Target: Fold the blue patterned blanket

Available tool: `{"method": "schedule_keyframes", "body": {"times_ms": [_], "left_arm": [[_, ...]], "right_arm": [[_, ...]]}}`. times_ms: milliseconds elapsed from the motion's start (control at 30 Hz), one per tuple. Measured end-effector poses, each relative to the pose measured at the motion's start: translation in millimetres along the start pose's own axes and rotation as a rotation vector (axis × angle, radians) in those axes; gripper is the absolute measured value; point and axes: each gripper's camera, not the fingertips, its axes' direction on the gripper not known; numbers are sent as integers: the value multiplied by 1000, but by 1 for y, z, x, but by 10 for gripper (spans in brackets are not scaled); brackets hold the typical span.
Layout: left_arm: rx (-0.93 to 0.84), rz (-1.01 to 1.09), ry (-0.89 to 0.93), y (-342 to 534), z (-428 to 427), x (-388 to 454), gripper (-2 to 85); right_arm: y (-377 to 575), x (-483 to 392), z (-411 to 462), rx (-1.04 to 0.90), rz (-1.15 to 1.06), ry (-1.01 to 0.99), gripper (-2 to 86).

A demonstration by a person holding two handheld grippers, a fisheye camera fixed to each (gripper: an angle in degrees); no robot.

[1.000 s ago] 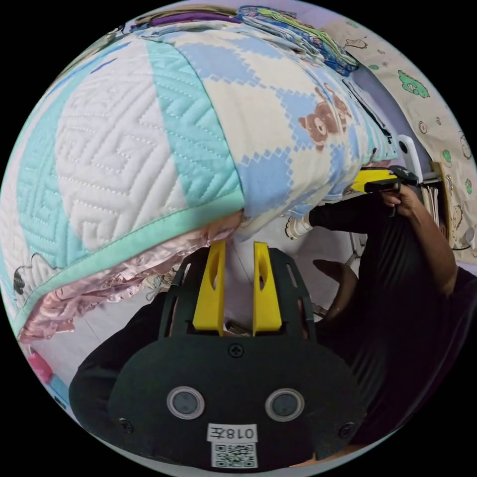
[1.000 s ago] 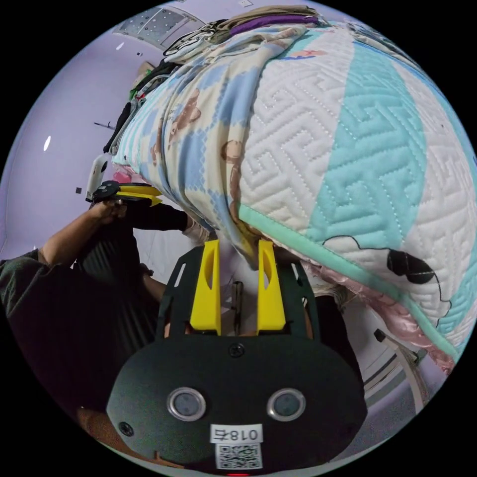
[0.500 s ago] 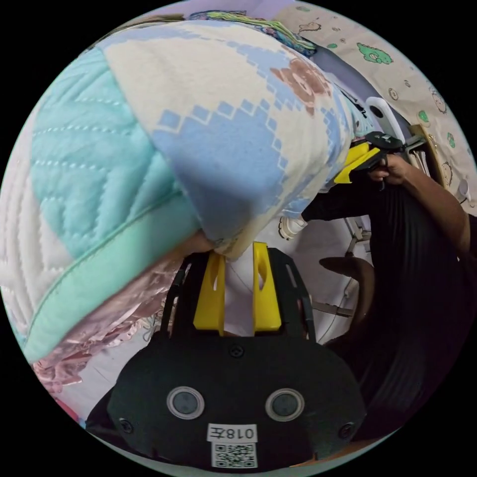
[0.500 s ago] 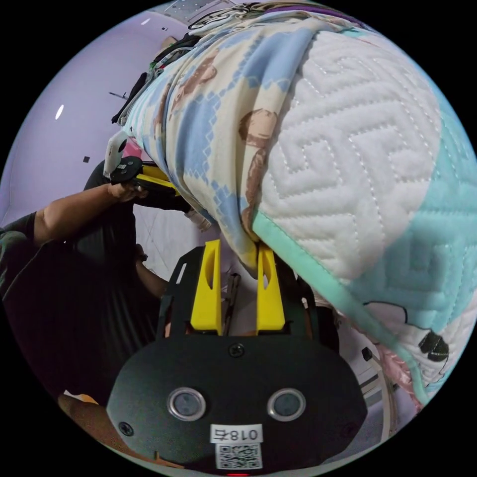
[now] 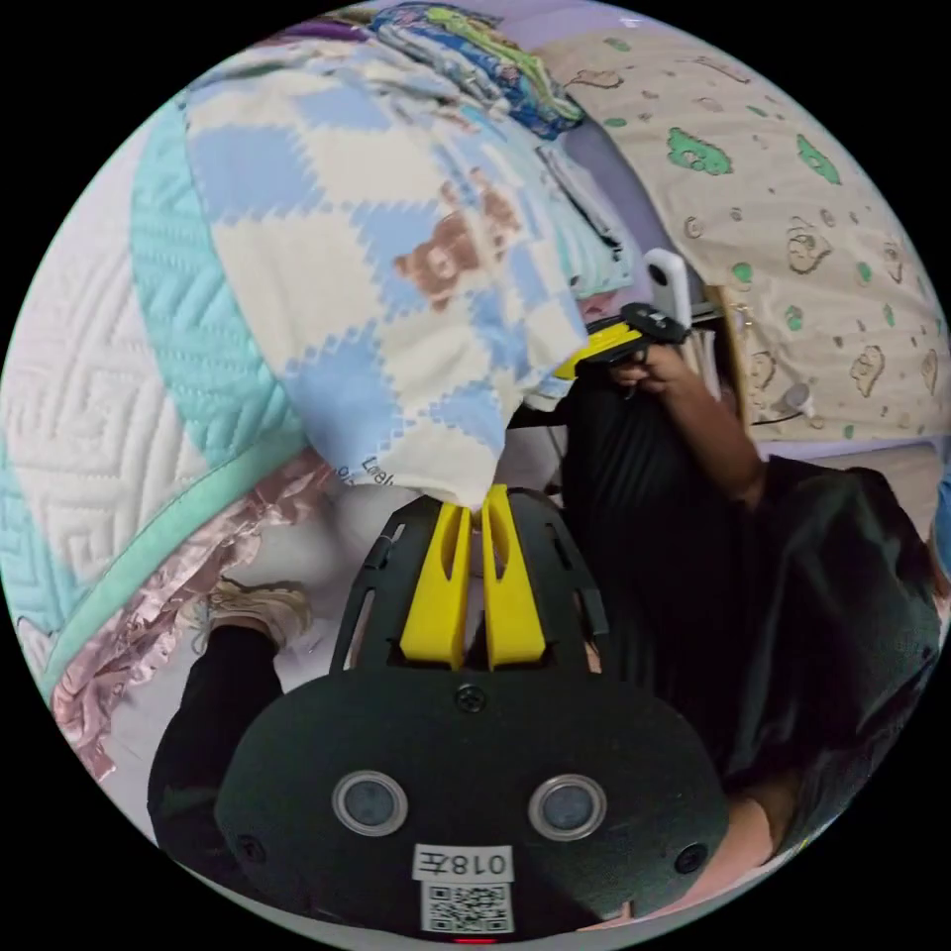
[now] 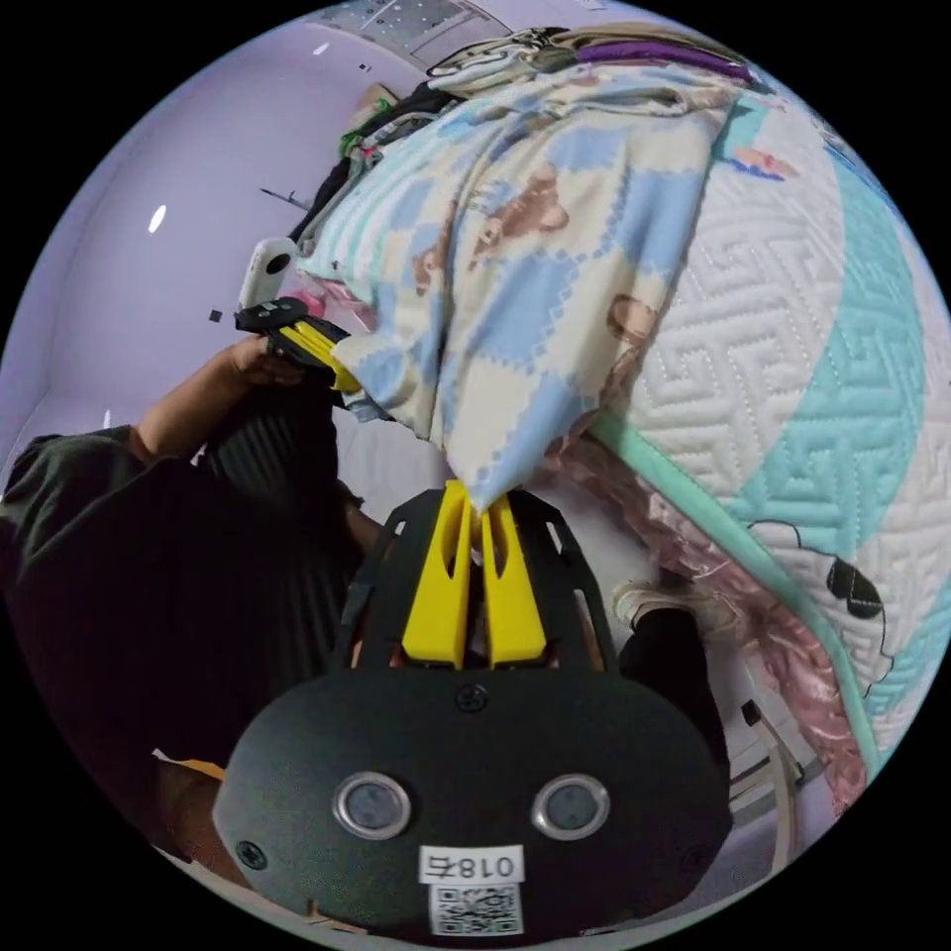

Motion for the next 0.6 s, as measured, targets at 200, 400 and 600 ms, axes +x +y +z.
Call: {"method": "schedule_keyframes", "body": {"times_ms": [200,400,600], "left_arm": [[111,116,40,29,-42,30,-9],[246,139,97,57,-46,33,-10],[278,97,179,72,-23,0,-10]], "right_arm": [[23,-29,-78,179,-34,-104,-5],[45,-16,-110,261,68,-205,0],[57,0,-127,276,128,-280,1]]}}
